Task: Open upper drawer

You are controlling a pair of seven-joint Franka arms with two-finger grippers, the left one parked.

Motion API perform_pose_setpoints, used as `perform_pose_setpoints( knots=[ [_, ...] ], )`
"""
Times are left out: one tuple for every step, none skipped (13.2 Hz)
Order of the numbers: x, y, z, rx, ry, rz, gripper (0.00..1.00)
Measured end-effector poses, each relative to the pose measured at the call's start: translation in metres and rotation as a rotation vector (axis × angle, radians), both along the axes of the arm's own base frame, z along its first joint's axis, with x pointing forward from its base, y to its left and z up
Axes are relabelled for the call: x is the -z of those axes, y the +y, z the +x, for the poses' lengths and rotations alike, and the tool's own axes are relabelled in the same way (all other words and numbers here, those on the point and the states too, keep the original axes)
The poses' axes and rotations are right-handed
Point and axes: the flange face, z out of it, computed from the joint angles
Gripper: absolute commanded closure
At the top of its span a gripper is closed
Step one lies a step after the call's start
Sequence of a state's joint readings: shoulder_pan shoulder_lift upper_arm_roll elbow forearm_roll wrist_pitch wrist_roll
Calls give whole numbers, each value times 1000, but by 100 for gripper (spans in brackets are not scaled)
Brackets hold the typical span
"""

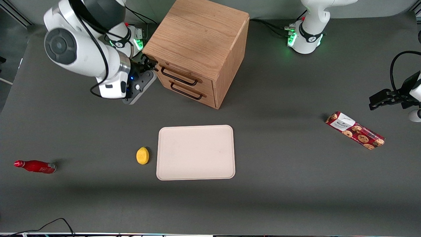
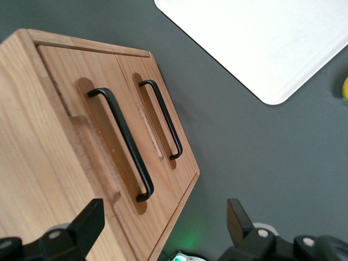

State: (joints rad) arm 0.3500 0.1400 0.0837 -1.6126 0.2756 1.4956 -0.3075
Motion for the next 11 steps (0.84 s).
perform_pose_setpoints(
  knots=[
    [7,2,2,-3,8,-1,0],
    [15,5,4,-4,12,-1,0],
    [24,9,5,-7,19,-1,0],
    [33,15,4,-14,28,-2,0],
    [43,21,3,-23,41,-4,0],
    [52,27,2,-33,51,-6,0],
    [60,32,-1,-42,65,-10,0],
    [68,36,-4,-52,80,-14,0],
    [73,41,-9,-63,91,-17,0],
    [77,45,-13,-73,99,-19,0],
    [81,49,-16,-80,101,-19,0]
  ],
)
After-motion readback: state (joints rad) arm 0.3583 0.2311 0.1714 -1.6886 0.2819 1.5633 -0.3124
